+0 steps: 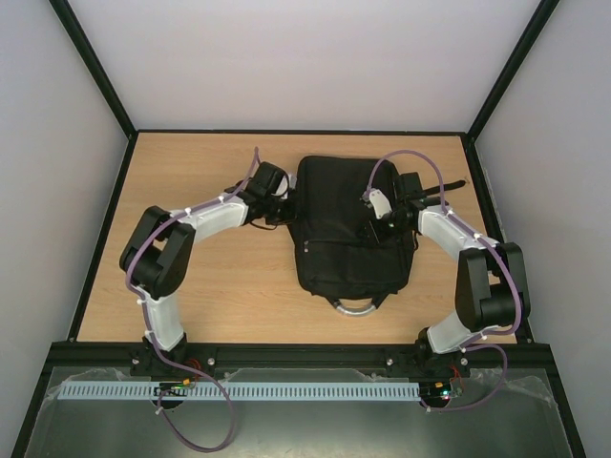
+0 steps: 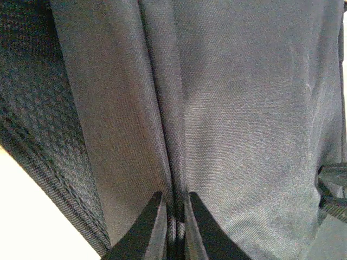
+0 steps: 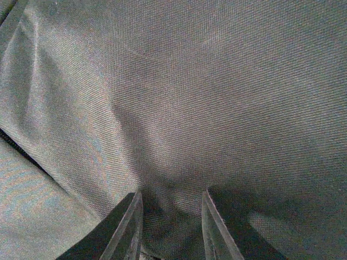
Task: Pack the student bag
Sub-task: Adjust the student bag at the center of the board.
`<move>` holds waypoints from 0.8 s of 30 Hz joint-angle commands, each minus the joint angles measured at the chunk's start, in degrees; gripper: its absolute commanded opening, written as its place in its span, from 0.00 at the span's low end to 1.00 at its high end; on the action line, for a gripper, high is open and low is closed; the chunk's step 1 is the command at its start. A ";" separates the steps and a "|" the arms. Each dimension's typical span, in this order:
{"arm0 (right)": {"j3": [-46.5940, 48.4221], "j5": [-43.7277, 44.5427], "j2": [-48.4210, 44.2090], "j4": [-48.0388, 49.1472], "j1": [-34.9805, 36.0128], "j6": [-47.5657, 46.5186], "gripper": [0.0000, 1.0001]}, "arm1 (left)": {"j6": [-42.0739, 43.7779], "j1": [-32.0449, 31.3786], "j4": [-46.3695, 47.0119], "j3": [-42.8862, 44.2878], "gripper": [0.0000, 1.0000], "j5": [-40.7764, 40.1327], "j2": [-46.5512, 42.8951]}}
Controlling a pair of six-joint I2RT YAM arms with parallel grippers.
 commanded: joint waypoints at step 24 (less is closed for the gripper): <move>-0.52 2.04 -15.55 -8.50 11.82 -10.99 0.44 | -9.61 -3.10 1.86 -28.52 0.56 -6.82 -28.14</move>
